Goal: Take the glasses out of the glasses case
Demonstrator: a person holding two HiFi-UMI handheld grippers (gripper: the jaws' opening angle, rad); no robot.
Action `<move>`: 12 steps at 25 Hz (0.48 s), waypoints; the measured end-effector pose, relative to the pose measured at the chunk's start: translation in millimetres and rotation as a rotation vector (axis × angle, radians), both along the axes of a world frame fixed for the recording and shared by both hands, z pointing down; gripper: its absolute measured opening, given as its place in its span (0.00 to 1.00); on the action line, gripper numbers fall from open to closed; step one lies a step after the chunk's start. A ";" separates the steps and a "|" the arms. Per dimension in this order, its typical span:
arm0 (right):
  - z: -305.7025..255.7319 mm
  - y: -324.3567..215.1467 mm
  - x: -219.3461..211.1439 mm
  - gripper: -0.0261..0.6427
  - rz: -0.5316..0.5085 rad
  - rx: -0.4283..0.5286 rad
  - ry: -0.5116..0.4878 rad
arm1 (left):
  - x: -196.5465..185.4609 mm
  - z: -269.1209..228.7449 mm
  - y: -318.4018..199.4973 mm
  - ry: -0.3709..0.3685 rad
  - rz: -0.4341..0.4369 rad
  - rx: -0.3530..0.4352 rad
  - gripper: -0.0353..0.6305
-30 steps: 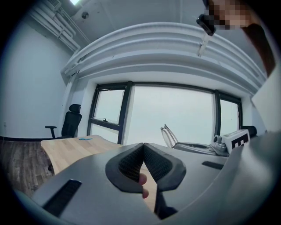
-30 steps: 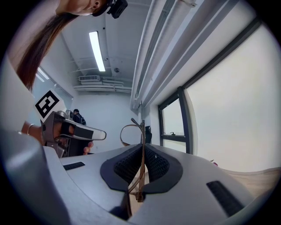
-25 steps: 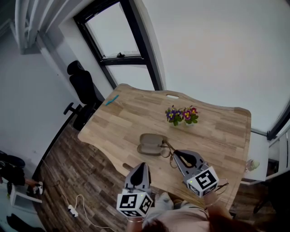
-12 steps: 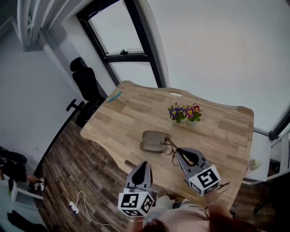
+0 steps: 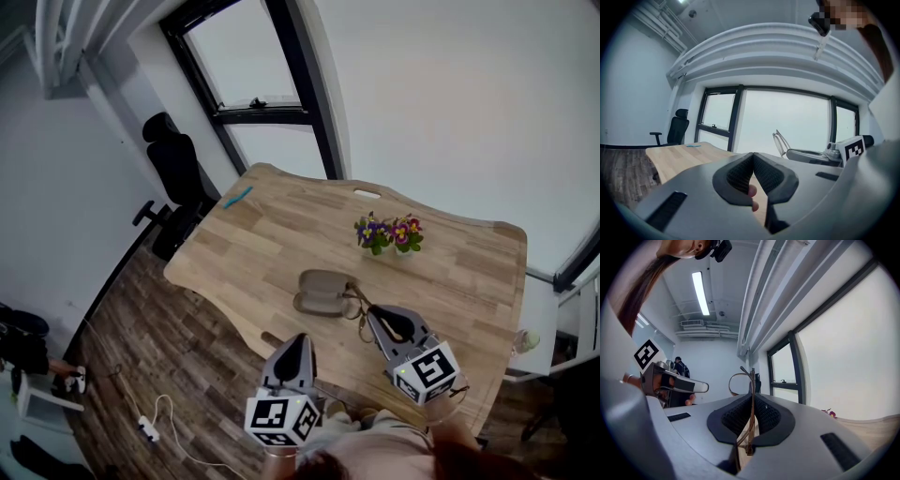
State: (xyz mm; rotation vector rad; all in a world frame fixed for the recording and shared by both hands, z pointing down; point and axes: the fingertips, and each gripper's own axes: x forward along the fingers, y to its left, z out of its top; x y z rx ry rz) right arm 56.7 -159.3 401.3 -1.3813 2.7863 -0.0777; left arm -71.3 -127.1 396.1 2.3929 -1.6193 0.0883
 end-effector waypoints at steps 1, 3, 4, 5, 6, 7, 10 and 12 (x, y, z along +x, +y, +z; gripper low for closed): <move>-0.3 -1.4 -2.1 0.06 0.002 0.000 0.002 | -3.2 -0.3 -1.7 0.002 0.001 0.000 0.06; -1.0 -4.4 -6.0 0.06 0.008 0.002 0.009 | -9.2 -0.1 -5.7 0.008 0.003 -0.002 0.06; -1.5 -5.6 -7.9 0.06 0.014 0.000 0.014 | -12.1 0.3 -7.5 0.012 0.005 -0.004 0.06; -2.0 -6.8 -9.7 0.06 0.020 -0.002 0.019 | -15.0 0.7 -9.1 0.017 0.007 -0.006 0.06; -2.4 -8.2 -11.6 0.06 0.026 -0.004 0.024 | -17.8 0.9 -10.7 0.021 0.010 -0.007 0.06; -2.6 -9.8 -13.6 0.06 0.030 -0.004 0.027 | -20.4 1.0 -12.5 0.026 0.013 -0.006 0.06; -2.3 -14.8 -20.2 0.06 0.043 0.002 0.036 | -28.5 2.3 -17.7 0.034 0.027 -0.007 0.06; -2.6 -17.7 -25.0 0.06 0.058 0.001 0.042 | -34.0 2.8 -20.7 0.039 0.039 -0.008 0.06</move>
